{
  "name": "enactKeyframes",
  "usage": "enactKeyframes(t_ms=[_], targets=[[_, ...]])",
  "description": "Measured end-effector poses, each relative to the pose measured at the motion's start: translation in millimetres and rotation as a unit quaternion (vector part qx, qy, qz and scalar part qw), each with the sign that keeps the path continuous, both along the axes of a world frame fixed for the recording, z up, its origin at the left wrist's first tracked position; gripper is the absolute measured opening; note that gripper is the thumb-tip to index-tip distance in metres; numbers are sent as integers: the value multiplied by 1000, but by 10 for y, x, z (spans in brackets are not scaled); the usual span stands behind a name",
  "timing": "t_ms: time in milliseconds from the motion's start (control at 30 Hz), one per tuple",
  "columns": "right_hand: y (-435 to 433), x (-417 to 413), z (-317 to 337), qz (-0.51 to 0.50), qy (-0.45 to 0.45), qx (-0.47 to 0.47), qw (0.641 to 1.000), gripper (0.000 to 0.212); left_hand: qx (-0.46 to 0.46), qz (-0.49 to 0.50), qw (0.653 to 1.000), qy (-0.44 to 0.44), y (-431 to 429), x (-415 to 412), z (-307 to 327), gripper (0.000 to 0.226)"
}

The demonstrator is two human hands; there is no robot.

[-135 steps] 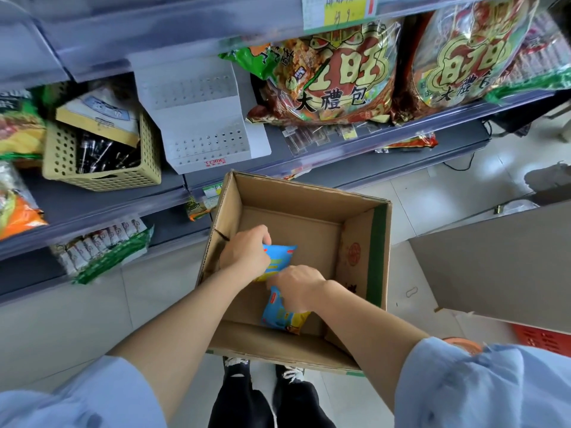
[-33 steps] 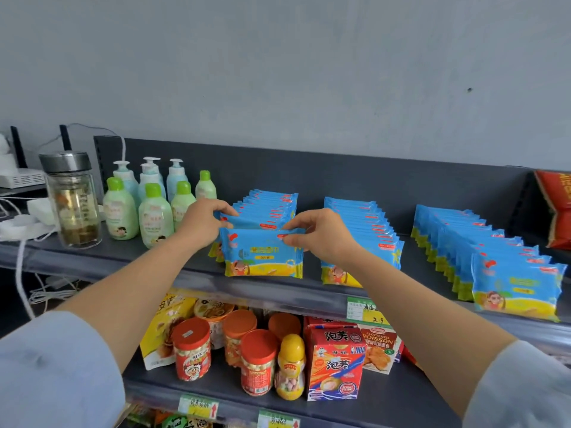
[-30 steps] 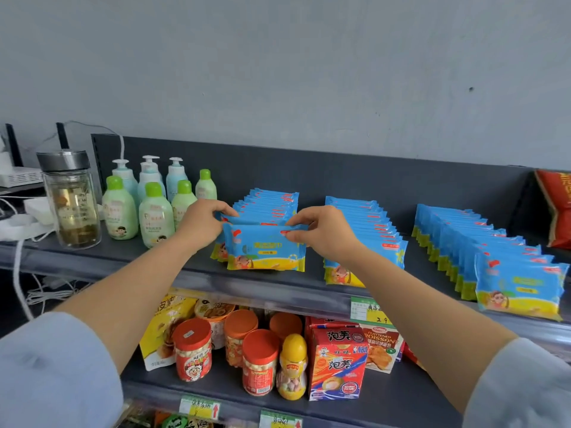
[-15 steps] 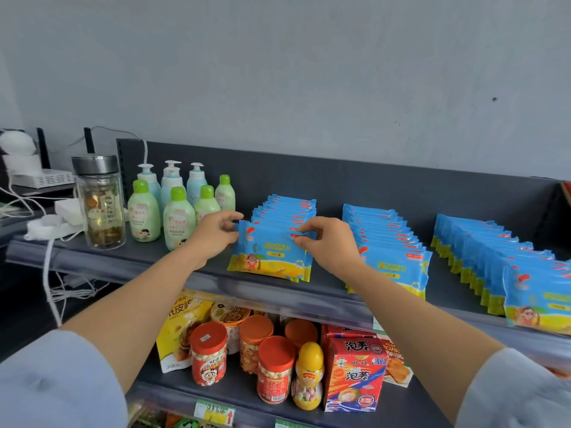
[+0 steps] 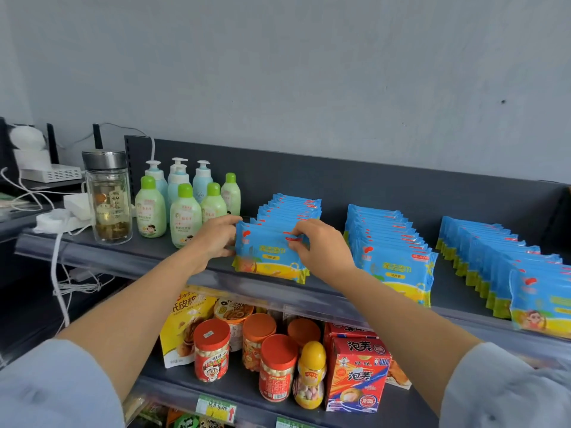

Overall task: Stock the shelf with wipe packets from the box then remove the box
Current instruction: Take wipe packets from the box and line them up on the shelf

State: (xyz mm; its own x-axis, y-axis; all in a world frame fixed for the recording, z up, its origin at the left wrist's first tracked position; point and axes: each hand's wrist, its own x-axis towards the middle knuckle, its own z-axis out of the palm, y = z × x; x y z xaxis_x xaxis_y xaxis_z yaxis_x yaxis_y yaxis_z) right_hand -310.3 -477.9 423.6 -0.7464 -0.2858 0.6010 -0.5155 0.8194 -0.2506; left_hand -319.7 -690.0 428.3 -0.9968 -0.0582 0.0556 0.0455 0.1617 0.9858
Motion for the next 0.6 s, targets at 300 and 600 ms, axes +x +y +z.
enactKeyframes(t_ms=[300,600], targets=[[31,66,-150,-74,-187,-119,972,98,-79,-141,987,-21,-36,-9,-121,73],[63,105,-216,-12,-243,-151,958,63,-89,-110,990,8,118,-79,-186,84]])
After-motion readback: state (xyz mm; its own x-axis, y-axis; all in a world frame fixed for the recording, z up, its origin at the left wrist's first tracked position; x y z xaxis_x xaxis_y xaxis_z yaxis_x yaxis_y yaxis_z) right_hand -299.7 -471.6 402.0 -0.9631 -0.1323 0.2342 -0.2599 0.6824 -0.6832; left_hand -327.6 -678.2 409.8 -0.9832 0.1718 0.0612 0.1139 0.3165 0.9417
